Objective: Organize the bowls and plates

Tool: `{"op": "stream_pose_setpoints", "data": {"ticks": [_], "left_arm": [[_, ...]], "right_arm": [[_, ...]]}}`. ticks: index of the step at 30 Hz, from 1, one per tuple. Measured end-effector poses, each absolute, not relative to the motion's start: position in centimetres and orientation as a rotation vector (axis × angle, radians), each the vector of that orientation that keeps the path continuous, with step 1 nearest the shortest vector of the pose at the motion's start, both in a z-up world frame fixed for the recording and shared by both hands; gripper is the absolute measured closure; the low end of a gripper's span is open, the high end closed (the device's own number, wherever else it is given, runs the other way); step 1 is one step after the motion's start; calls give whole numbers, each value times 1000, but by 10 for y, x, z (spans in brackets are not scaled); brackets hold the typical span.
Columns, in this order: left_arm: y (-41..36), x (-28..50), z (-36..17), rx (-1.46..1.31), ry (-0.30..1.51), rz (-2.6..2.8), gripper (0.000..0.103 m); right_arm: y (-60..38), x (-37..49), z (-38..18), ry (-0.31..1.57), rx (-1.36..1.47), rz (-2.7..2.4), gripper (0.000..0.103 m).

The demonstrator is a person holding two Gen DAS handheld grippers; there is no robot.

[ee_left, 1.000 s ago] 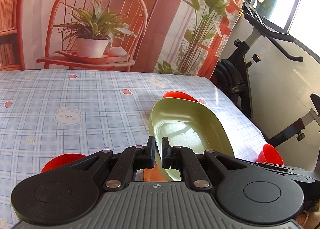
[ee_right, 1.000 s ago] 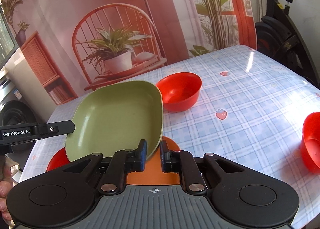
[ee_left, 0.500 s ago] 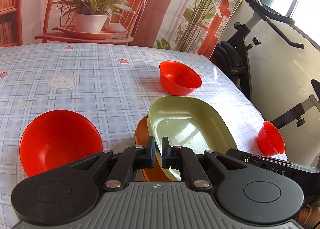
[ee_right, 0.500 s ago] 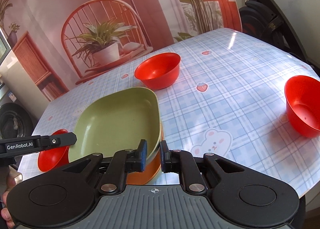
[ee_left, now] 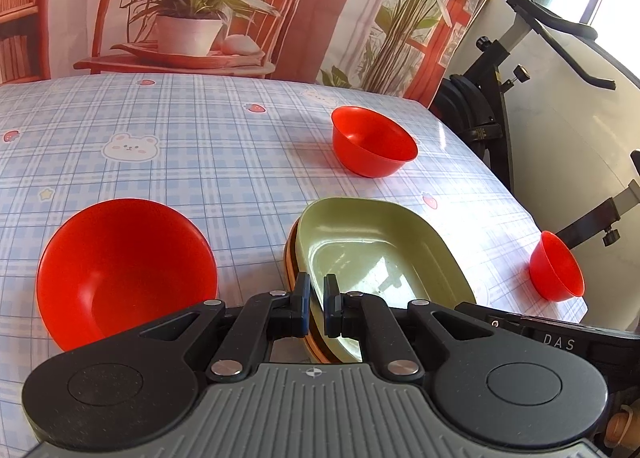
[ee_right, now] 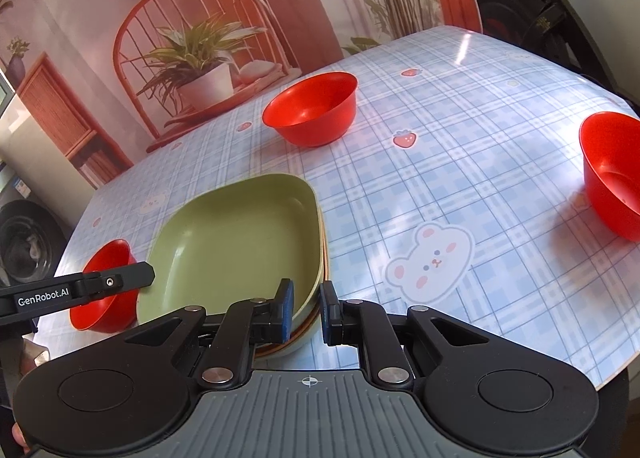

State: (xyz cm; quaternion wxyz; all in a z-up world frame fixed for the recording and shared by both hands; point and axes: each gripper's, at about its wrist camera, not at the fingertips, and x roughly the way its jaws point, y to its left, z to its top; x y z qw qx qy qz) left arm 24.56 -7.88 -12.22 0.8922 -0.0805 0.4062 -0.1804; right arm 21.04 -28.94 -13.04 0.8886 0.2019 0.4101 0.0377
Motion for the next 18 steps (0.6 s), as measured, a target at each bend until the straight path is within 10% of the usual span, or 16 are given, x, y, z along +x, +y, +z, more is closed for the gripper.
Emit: {"op": "stream_pose_setpoints", "data": {"ticks": [18], "left_arm": [[-76, 248, -131, -192, 865, -376, 96]], "right_arm": [[-286, 212, -130, 850, 407, 96, 80]]}}
